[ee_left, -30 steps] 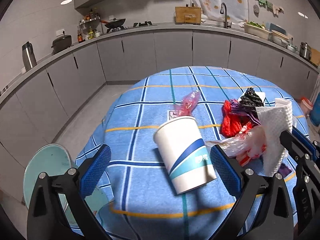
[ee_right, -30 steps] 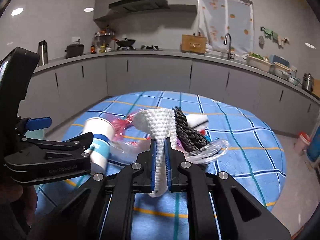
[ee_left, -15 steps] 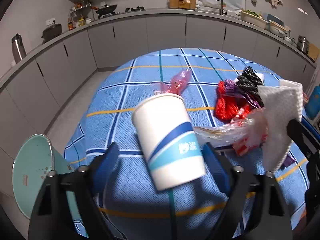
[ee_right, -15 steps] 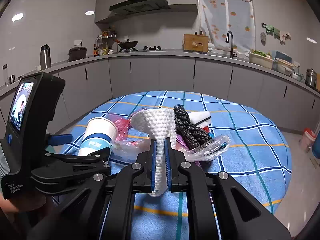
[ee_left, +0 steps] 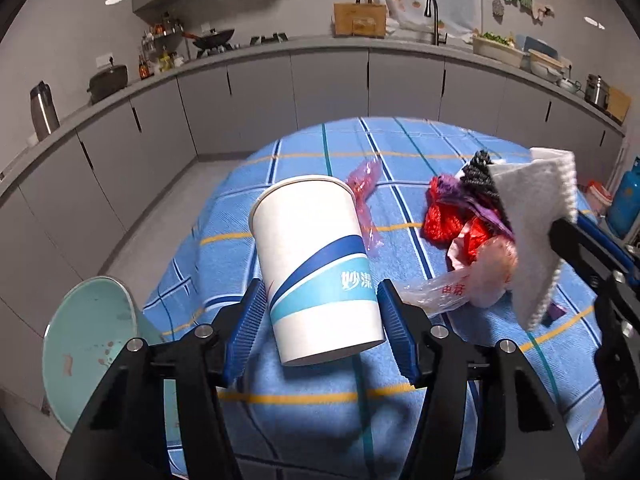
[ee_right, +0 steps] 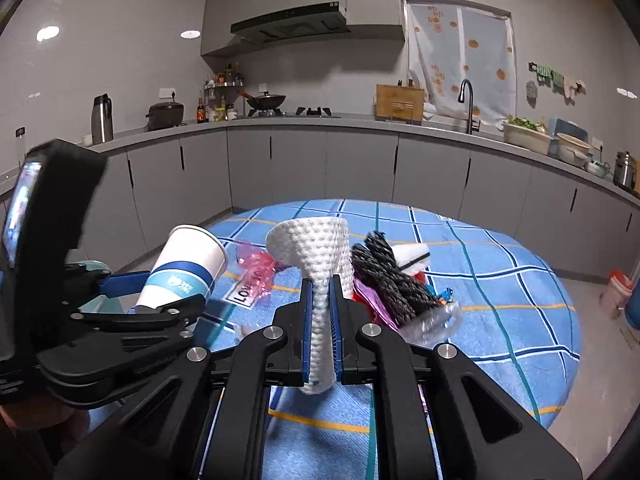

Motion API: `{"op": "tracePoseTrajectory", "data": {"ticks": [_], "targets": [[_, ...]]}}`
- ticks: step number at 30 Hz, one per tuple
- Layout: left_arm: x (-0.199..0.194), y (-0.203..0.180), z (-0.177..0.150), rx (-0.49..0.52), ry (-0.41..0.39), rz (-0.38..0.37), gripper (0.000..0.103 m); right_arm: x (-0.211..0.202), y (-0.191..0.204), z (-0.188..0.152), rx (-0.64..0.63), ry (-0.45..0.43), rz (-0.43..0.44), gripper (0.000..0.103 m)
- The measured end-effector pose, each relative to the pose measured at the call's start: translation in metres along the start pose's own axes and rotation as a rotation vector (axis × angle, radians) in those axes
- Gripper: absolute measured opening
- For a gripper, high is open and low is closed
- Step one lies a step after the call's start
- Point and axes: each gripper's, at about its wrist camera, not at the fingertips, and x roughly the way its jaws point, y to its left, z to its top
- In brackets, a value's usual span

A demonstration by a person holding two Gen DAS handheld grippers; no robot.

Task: Collect trash
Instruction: 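Carry the paper cup and mesh cloth over the teal bin with both tools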

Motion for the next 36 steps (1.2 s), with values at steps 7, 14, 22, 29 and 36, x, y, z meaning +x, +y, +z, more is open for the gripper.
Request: {"op": "tracePoseTrajectory", "data": {"ticks": [7, 14, 22, 29, 36], "targets": [[-0.021, 0.003, -0.002, 0.012, -0.035, -0.001, 0.058, -0.008, 0.012, 0.004, -0.017, -0.019, 0.012, 0.009], [-0.033, 0.012, -0.005, -0.005, -0.052, 0.002, 0.058, -0.015, 0.021, 0.008, -0.030, -0.034, 0.020, 0.009], [-0.041, 0.025, -0.005, -0.029, -0.069, 0.023, 0.058, -0.018, 0.029, 0.010, -0.041, -0.037, 0.026, 0.009], [-0.047, 0.030, -0.007, -0.036, -0.076, 0.026, 0.058, -0.020, 0.033, 0.011, -0.043, -0.035, 0.034, 0.009], [-0.054, 0.038, -0.009, -0.045, -0.085, 0.037, 0.058, -0.018, 0.037, 0.013, -0.039, -0.024, 0.055, 0.009]]}}
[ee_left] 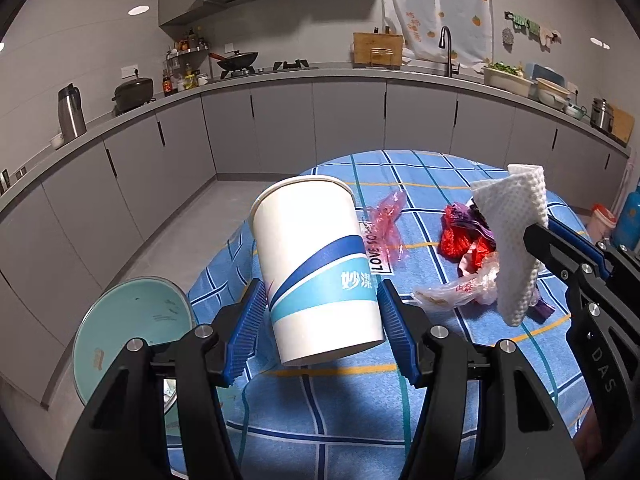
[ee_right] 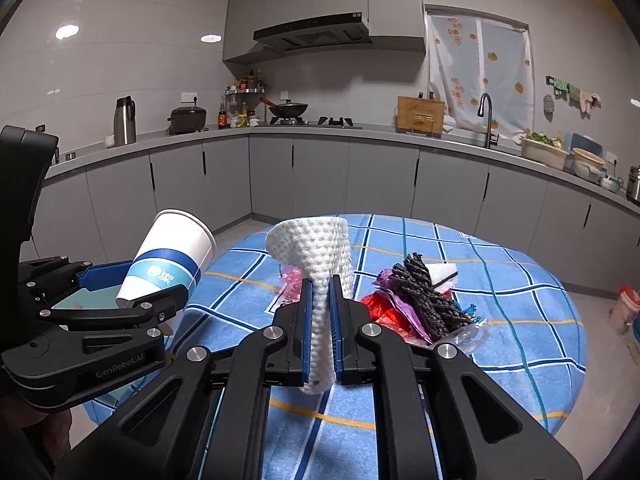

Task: Collect trash
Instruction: 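Carry the paper cup and mesh cloth over the teal bin with both tools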

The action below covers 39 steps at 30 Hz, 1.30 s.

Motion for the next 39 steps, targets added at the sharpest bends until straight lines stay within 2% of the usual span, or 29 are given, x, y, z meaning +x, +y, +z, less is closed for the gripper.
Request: {"op": "tracePoseTrajectory", "data": {"ticks": [24, 39], "targets": [[-0.012, 0.039, -0.006, -0.052, -0.011, 0.054, 0.058, 0.007, 0.033, 0.010, -0.048, -0.009, 0.074, 0.009], [-0.024, 0.087, -0.013, -0.119, -0.016, 0.126, 0.058, 0.017, 0.065, 0.025, -0.077, -0.023, 0.158, 0.009]]}}
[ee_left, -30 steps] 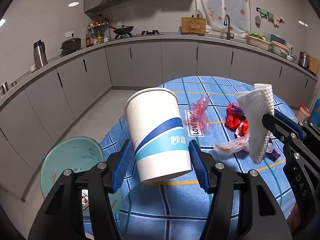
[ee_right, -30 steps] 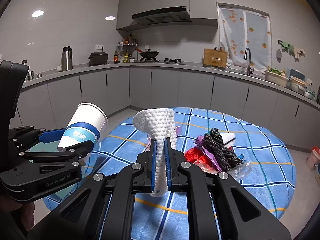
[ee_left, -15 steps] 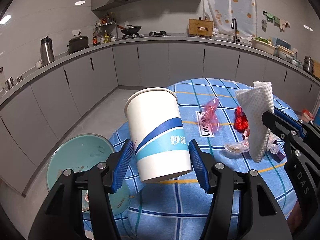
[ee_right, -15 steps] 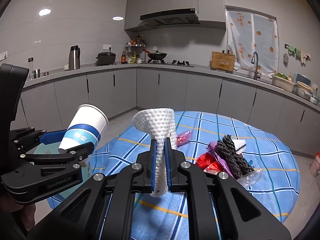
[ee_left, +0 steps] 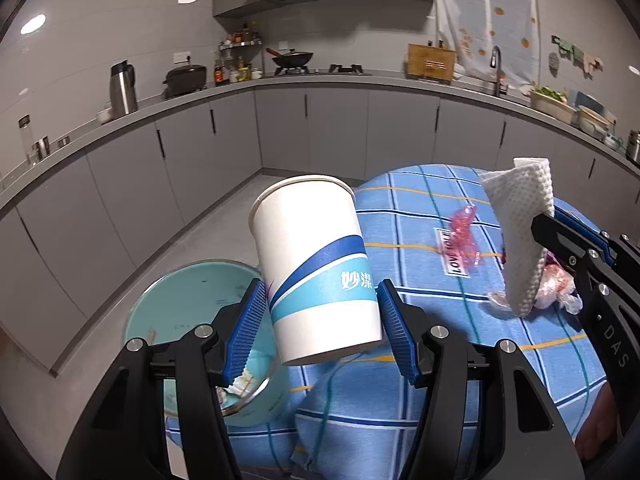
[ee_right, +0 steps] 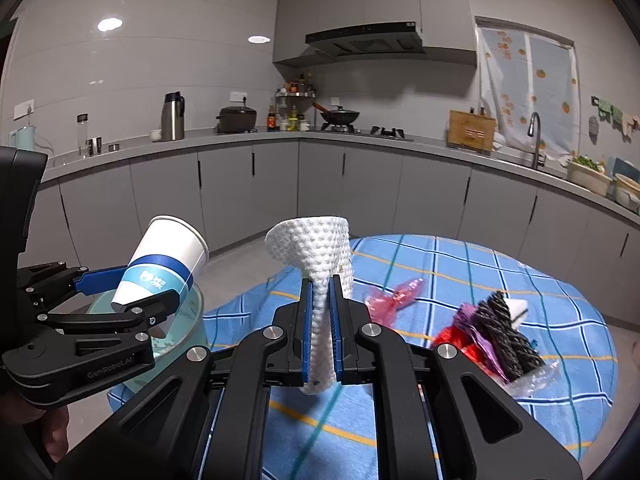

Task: Collect trash
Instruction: 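Carry the paper cup and mesh cloth over the teal bin with both tools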

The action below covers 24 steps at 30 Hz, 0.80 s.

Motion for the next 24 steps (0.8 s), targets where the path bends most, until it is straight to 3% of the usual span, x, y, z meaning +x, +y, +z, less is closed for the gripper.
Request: {"op": "tracePoseTrajectory", "data": {"ticks": [24], "targets": [[0.009, 0.097, -0.006, -0.134, 0.031, 0.198, 0.058, 0.046, 0.072, 0.034, -0.025, 0.000, 0.205, 0.009]]}}
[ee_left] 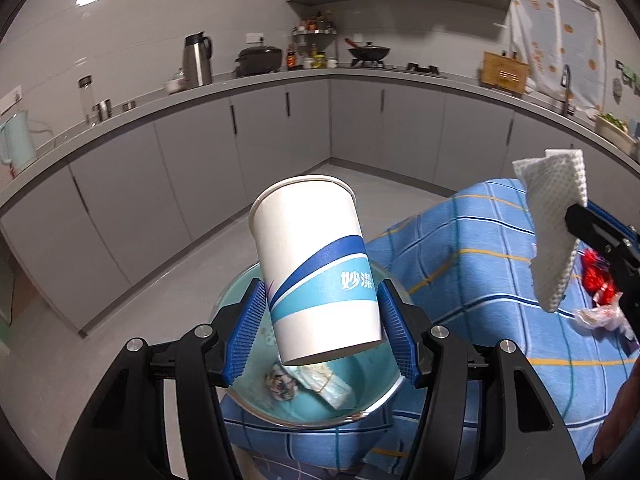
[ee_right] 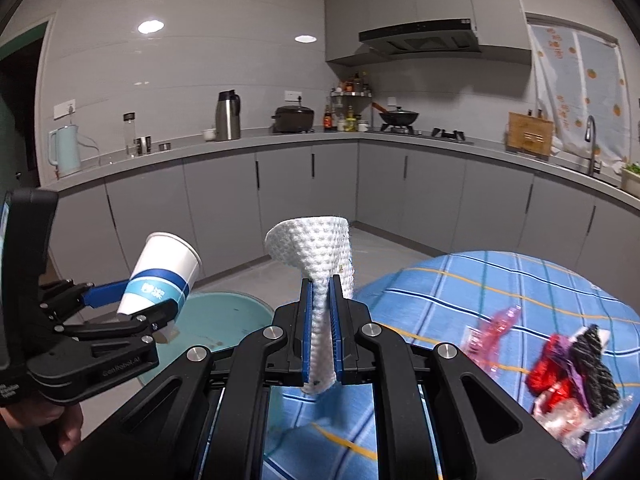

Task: Collect trash
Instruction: 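Carry the paper cup and mesh cloth over the teal bin with both tools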

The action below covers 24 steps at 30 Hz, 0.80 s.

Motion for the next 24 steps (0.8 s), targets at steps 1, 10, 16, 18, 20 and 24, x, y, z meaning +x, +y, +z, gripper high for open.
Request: {"op": "tracePoseTrajectory", "data": {"ticks": [1, 10, 16, 18, 20, 24], "targets": [[0.002, 0.005, 0.000, -0.006, -0.001, 0.017, 0.058, 0.002, 0.004, 0.001, -0.005, -0.003, 0.010, 0.009], [0.013, 0.029, 0.000, -0.054, 0.013, 0.058, 0.058, 0.027, 0.033, 0.013, -0.022, -0.004, 0.091, 0.009], [0.021, 0.036, -0.002, -0.075, 0.029, 0.067, 0.058, 0.044, 0.043, 0.015, -0.015, 0.016, 0.129, 0.009], [0.023, 0.038, -0.003, -0.079, 0.032, 0.072, 0.058, 0.048, 0.046, 0.016, -0.016, 0.019, 0.140, 0.009], [0.027, 0.040, -0.003, -0.081, 0.039, 0.074, 0.058, 0.052, 0.049, 0.016, -0.018, 0.019, 0.149, 0.009], [0.031, 0.042, -0.005, -0.087, 0.049, 0.076, 0.058, 0.062, 0.059, 0.014, -0.026, 0.025, 0.175, 0.009]]}}
